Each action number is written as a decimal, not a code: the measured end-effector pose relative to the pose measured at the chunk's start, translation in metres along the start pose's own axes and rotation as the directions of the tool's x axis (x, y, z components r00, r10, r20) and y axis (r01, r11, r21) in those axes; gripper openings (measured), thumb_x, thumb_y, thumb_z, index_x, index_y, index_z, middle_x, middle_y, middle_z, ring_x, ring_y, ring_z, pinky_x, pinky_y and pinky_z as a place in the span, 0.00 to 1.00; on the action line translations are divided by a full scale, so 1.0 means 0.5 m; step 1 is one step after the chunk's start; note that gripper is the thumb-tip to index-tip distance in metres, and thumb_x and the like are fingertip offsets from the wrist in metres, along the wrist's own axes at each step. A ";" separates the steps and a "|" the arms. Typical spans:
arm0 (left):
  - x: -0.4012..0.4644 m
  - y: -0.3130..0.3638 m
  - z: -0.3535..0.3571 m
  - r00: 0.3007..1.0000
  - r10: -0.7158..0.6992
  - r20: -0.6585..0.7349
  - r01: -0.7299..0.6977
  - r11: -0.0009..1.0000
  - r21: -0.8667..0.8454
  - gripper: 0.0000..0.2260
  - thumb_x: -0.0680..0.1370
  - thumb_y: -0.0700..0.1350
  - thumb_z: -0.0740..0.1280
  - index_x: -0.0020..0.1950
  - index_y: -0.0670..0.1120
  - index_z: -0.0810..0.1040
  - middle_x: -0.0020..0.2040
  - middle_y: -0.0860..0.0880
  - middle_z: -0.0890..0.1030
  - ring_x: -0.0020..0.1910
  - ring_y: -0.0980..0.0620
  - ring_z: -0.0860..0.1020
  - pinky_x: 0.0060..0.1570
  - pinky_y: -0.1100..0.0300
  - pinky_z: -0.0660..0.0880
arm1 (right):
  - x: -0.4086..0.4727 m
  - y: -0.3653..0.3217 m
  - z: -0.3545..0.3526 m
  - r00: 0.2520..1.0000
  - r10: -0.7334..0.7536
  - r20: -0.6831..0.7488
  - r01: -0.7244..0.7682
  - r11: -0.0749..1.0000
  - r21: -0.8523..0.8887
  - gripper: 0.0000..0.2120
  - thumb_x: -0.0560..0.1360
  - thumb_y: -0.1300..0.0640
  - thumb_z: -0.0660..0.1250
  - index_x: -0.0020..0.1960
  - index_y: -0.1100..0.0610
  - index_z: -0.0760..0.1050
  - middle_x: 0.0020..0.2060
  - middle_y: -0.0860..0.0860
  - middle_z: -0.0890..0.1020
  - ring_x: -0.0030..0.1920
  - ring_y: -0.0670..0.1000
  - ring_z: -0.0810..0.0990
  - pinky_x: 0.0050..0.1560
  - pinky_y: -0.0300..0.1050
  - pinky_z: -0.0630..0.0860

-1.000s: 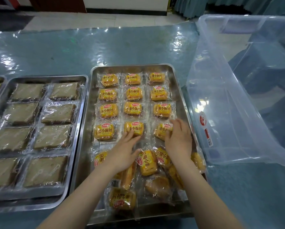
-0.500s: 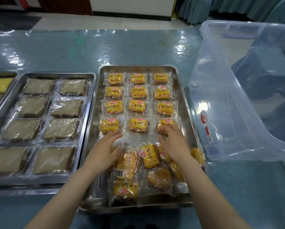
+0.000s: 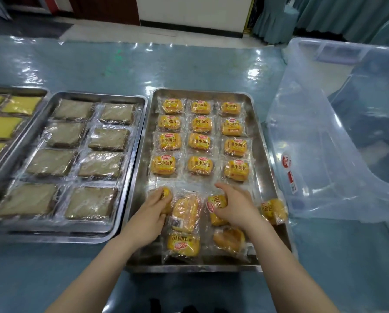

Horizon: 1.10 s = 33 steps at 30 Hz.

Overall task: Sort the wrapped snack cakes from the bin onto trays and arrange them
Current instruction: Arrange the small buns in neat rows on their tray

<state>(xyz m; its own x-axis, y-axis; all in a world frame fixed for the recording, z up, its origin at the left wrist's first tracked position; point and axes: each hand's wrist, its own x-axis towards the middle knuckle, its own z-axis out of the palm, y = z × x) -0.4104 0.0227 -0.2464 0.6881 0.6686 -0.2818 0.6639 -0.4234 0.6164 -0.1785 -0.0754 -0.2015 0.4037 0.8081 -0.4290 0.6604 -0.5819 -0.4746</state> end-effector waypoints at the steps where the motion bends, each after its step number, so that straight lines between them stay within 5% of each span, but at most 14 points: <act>1: 0.001 -0.003 0.003 1.000 0.006 0.003 -0.006 1.000 0.004 0.29 0.80 0.39 0.58 0.76 0.57 0.51 0.76 0.58 0.42 0.72 0.60 0.38 0.69 0.62 0.40 | -0.002 0.001 -0.001 1.000 0.007 0.000 -0.007 1.000 -0.012 0.37 0.71 0.54 0.71 0.74 0.40 0.58 0.70 0.52 0.67 0.69 0.57 0.63 0.65 0.56 0.68; 7: 0.020 -0.004 0.010 1.000 0.002 -0.007 -0.002 1.000 0.031 0.30 0.79 0.36 0.58 0.76 0.55 0.52 0.77 0.55 0.40 0.75 0.55 0.39 0.71 0.59 0.40 | -0.014 0.007 0.003 0.997 0.065 -0.046 -0.068 0.996 -0.056 0.30 0.69 0.56 0.71 0.67 0.42 0.67 0.64 0.51 0.68 0.59 0.53 0.72 0.57 0.52 0.76; 11: 0.027 0.010 -0.004 1.000 -0.009 -0.022 0.011 0.998 0.060 0.34 0.72 0.27 0.56 0.73 0.55 0.62 0.78 0.54 0.46 0.75 0.55 0.42 0.71 0.57 0.43 | -0.015 0.014 0.005 0.961 0.051 -0.272 0.002 0.982 0.190 0.21 0.69 0.48 0.74 0.56 0.42 0.67 0.58 0.44 0.65 0.43 0.41 0.75 0.41 0.38 0.77; 14: 0.027 0.020 -0.017 0.999 -0.019 -0.028 0.022 0.993 0.119 0.29 0.69 0.27 0.57 0.56 0.59 0.71 0.77 0.54 0.49 0.76 0.53 0.43 0.72 0.47 0.45 | -0.002 0.014 0.002 0.896 0.154 -0.416 0.002 0.936 0.351 0.22 0.68 0.44 0.74 0.53 0.44 0.64 0.53 0.44 0.66 0.42 0.38 0.70 0.38 0.31 0.66; 18: 0.021 0.028 -0.019 0.992 -0.018 -0.122 0.038 0.987 0.159 0.19 0.72 0.32 0.62 0.39 0.59 0.69 0.76 0.53 0.58 0.76 0.50 0.48 0.72 0.45 0.41 | 0.014 -0.001 0.000 0.933 0.173 -0.315 -0.090 0.961 0.261 0.22 0.71 0.40 0.70 0.57 0.51 0.66 0.52 0.48 0.76 0.44 0.45 0.74 0.35 0.38 0.67; 21: 0.012 0.023 -0.012 0.946 0.034 -0.322 0.034 0.979 0.201 0.11 0.75 0.39 0.65 0.48 0.56 0.76 0.72 0.52 0.67 0.75 0.49 0.57 0.72 0.47 0.45 | 0.007 -0.003 0.006 0.938 0.124 -0.325 -0.119 0.992 0.034 0.26 0.72 0.46 0.72 0.62 0.54 0.65 0.57 0.52 0.76 0.55 0.54 0.75 0.50 0.50 0.77; 25: 0.010 0.021 -0.015 0.892 -0.080 -0.445 0.109 0.993 0.041 0.21 0.74 0.42 0.70 0.66 0.47 0.72 0.69 0.48 0.70 0.67 0.47 0.68 0.66 0.51 0.65 | -0.004 -0.008 0.018 0.919 0.040 -0.391 -0.099 0.986 -0.132 0.34 0.71 0.49 0.72 0.70 0.54 0.59 0.69 0.55 0.65 0.69 0.58 0.63 0.66 0.55 0.68; 27: 0.013 0.023 -0.018 0.894 -0.129 -0.430 0.162 0.986 0.041 0.25 0.73 0.46 0.71 0.68 0.46 0.69 0.66 0.48 0.71 0.64 0.47 0.69 0.63 0.52 0.68 | -0.001 -0.017 0.025 0.933 -0.071 -0.352 0.019 0.989 -0.149 0.37 0.72 0.54 0.70 0.74 0.49 0.54 0.75 0.54 0.58 0.75 0.57 0.53 0.72 0.56 0.59; 30: 0.014 0.021 -0.012 0.940 -0.124 -0.318 0.196 0.959 0.205 0.28 0.74 0.51 0.70 0.72 0.49 0.66 0.69 0.49 0.69 0.65 0.46 0.67 0.65 0.51 0.67 | 0.008 -0.024 0.038 0.978 -0.176 -0.112 0.145 0.959 -0.243 0.36 0.73 0.61 0.64 0.76 0.43 0.54 0.78 0.49 0.50 0.77 0.54 0.40 0.74 0.60 0.51; 33: 0.016 0.016 -0.005 0.968 -0.021 -0.251 0.095 0.953 0.287 0.29 0.75 0.38 0.65 0.73 0.55 0.63 0.74 0.53 0.64 0.69 0.45 0.64 0.66 0.50 0.65 | 0.010 -0.014 0.038 0.985 -0.153 -0.082 0.125 0.953 -0.277 0.30 0.75 0.59 0.63 0.74 0.42 0.60 0.77 0.47 0.53 0.77 0.52 0.40 0.72 0.63 0.55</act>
<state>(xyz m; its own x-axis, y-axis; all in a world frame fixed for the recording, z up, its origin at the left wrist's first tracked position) -0.4004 0.0266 -0.2419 0.5784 0.8095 -0.1011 0.7824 -0.5154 0.3495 -0.1934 -0.0688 -0.2151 0.3486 0.8923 -0.2869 0.8548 -0.4282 -0.2931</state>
